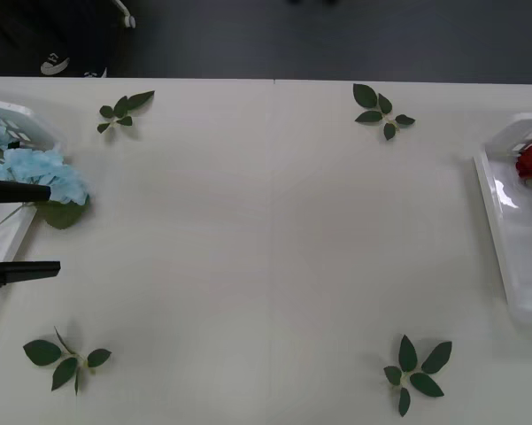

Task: Put the red flowers into the right box and the blue flowers into the left box

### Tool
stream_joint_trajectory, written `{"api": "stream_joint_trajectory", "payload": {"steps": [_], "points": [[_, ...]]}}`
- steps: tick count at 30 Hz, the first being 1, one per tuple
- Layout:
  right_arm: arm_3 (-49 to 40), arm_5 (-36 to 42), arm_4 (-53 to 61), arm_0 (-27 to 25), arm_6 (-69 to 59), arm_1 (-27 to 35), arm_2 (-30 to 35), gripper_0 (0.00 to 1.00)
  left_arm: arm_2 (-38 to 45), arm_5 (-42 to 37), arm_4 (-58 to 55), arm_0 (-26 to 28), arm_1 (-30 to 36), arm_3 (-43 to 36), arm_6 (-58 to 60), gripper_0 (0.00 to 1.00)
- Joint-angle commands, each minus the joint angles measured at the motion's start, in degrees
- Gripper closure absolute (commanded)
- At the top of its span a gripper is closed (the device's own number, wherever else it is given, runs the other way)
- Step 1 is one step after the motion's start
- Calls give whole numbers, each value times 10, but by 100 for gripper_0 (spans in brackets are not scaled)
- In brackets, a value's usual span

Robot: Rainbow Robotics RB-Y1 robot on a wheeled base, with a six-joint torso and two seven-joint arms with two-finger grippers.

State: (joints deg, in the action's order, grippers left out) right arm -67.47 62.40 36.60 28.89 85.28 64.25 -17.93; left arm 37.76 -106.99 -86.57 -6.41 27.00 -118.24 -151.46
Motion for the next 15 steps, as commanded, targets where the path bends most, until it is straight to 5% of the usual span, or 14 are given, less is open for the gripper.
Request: {"api": "stream_joint_trajectory", "payload": {"steps": [1, 15], "points": [[-6, -8, -4, 9, 27, 3, 9, 38, -1, 4, 2, -11, 13, -12, -20, 0], [-50, 3, 37, 11, 30, 3, 40, 38, -1, 4, 2, -11, 13, -12, -20, 0]]}}
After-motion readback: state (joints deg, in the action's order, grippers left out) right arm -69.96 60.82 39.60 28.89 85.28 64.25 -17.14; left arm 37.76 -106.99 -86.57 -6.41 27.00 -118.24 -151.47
